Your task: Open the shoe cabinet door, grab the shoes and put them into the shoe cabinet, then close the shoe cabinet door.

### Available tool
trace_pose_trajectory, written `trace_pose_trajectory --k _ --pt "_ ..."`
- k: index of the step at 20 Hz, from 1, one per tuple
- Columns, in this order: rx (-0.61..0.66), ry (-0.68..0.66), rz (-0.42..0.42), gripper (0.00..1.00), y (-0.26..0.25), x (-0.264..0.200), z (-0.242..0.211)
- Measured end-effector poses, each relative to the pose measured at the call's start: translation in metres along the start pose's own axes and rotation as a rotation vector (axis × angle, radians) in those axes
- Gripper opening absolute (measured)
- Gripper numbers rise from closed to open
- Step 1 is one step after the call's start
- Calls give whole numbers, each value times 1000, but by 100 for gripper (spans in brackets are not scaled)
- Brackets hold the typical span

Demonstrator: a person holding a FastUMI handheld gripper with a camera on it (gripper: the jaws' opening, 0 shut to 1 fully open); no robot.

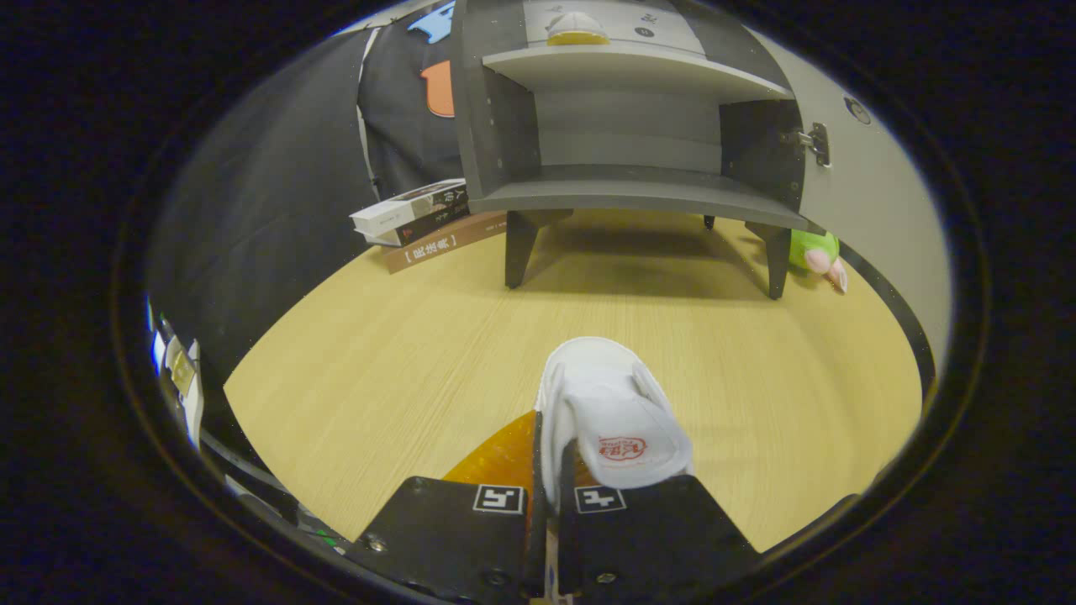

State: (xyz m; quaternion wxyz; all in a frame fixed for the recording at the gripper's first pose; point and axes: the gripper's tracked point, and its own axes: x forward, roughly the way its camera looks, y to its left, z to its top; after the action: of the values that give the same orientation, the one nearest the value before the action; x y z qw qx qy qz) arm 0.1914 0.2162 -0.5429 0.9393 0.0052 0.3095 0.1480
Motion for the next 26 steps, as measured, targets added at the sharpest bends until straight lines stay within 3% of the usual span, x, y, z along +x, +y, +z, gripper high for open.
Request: trace_pose_trajectory --k 3,10,17,21,26 --pt "-36 -53 -19 9 -7 -24 37" --pt "-22 -189 -59 9 -41 -88 169" --pt "-65 -273 -110 9 -65 -125 288" --pt "-103 -310 -121 9 -71 -121 350" --pt "-106 -321 -133 9 -75 -84 424"
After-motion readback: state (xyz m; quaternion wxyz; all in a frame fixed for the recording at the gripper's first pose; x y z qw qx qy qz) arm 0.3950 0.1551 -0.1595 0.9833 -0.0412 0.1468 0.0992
